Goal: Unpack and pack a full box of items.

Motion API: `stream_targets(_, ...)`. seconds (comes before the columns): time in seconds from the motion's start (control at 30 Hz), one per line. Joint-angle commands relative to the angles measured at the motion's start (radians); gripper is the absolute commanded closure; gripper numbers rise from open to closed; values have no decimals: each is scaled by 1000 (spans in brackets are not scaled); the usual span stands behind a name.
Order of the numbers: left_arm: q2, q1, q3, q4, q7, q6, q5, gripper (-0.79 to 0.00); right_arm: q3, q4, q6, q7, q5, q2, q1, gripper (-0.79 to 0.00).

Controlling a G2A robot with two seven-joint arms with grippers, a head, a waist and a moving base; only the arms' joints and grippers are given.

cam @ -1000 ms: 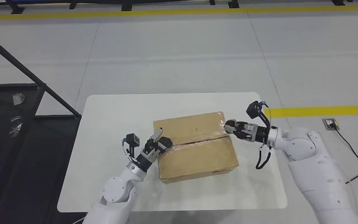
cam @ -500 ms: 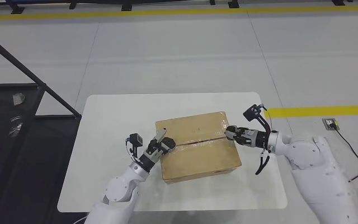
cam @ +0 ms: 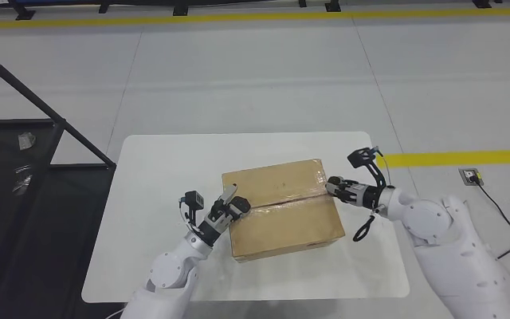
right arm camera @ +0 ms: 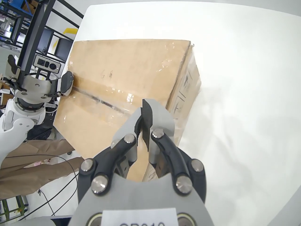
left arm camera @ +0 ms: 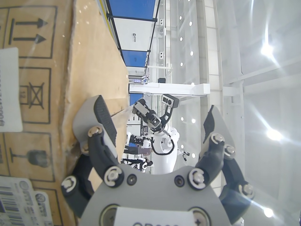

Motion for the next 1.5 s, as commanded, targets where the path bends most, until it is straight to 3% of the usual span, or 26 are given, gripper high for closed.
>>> stream_targets(0.0,0,1,-1,-1,-1,-1,-1,-785,-3,4,11,6,3,0,4,0)
stream_targets(0.27,0,5,-4,-5,-1,-4,-5,-785,-21,18,66,57,-8,3,22,0)
stream_targets(0.5,0,9,1,-7,1,-7,-1,-785,-35,24,110,24,-46,4,24,-6)
stream_targets(0.63,0,11,-1,-8,-2,-9,1,-785,-40,37,131,-4,-66,3,25,-151)
stream_targets(0.73,1,13,-3,-9,-4,-9,1,-785,-43,40,147,-17,-82,3,26,-188)
stream_targets(0.9,1,16,-5,-12,-3,-10,0,-785,-36,32,162,-37,-90,6,17,-185)
stream_targets(1.07,1,19,-3,-18,-2,-10,1,-785,23,-24,195,-192,-75,9,-34,-243)
stream_targets(1.23,0,23,-1,-23,-4,-11,-2,-785,100,-154,83,-353,8,15,-145,-277)
stream_targets(1.3,0,24,-1,-25,-5,-14,-2,-785,106,-194,12,-351,61,16,-171,-237)
stream_targets(1.37,0,25,-1,-26,-6,-14,-2,-785,90,-192,-61,-271,131,17,-162,-209)
stream_targets(1.47,0,27,0,-33,-5,-15,-5,-785,39,-140,-112,-132,227,14,-104,0)
